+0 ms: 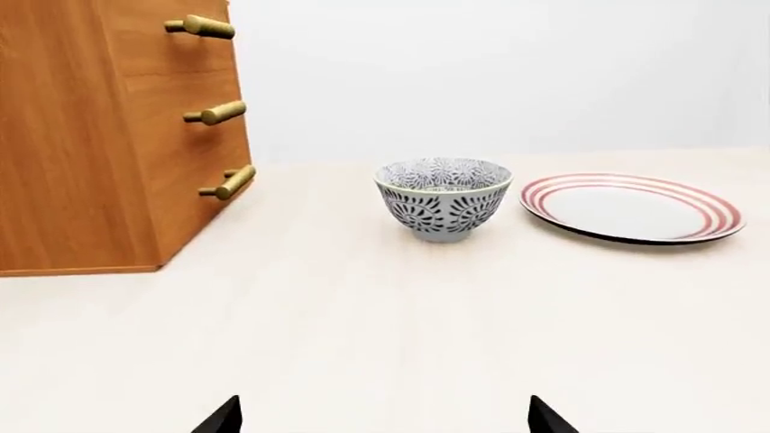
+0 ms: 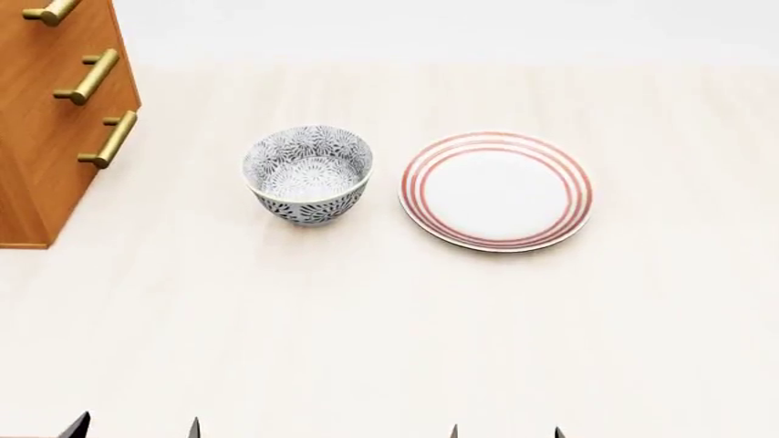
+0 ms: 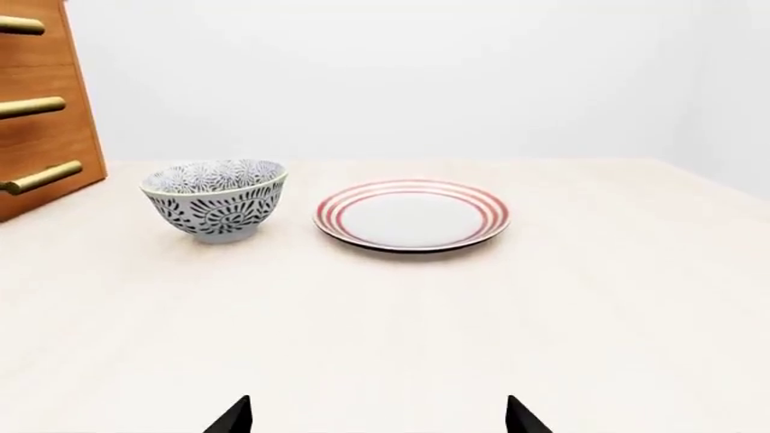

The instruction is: Open the top drawer of the cabinet.

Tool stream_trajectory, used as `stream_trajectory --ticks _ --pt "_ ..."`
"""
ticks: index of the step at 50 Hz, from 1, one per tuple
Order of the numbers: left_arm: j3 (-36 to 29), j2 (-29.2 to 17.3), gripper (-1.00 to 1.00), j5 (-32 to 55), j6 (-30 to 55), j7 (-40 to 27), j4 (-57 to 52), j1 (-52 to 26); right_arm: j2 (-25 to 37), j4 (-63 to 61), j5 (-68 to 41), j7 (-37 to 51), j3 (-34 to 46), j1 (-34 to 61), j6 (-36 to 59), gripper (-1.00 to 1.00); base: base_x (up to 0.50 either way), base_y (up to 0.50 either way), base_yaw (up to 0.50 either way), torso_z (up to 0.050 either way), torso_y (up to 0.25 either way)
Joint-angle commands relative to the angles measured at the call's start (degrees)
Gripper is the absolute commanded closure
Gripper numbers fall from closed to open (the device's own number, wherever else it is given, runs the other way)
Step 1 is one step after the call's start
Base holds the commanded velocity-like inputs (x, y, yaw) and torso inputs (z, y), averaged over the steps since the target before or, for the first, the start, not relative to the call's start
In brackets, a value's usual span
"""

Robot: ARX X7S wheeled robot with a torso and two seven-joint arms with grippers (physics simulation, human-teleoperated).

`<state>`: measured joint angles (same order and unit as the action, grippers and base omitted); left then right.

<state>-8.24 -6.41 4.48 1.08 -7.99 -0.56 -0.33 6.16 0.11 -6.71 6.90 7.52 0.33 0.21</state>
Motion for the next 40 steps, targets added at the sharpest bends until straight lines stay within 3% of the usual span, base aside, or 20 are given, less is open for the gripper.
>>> stream_trajectory --ticks 1,12,18,40 --pt "0.7 0.4 -1.0 0.4 -0.2 0.7 0.1 -0.1 -0.4 0.0 0.1 -0.4 -0.5 0.0 0.2 -1.0 0.0 0.0 0.0 0.05 0.0" --pt "0.0 -0.1 -1.0 0.6 -0.6 -0.3 0.2 0.0 0.2 0.0 -0.6 0.2 0.2 0.0 -0.1 -1.0 0.0 0.0 0.0 0.05 0.0" --pt "-0.4 -0.4 -1.0 0.8 -0.4 -0.7 0.0 0.0 0.5 -0.1 -1.2 0.4 0.4 0.0 -0.4 -1.0 0.06 0.0 0.0 0.003 0.0" --pt "-1.5 -1.2 -1.0 1.8 -0.8 -1.7 0.3 -0.3 1.4 0.6 -2.3 1.1 1.6 0.2 -1.5 -1.0 0.46 0.0 0.0 0.0 0.0"
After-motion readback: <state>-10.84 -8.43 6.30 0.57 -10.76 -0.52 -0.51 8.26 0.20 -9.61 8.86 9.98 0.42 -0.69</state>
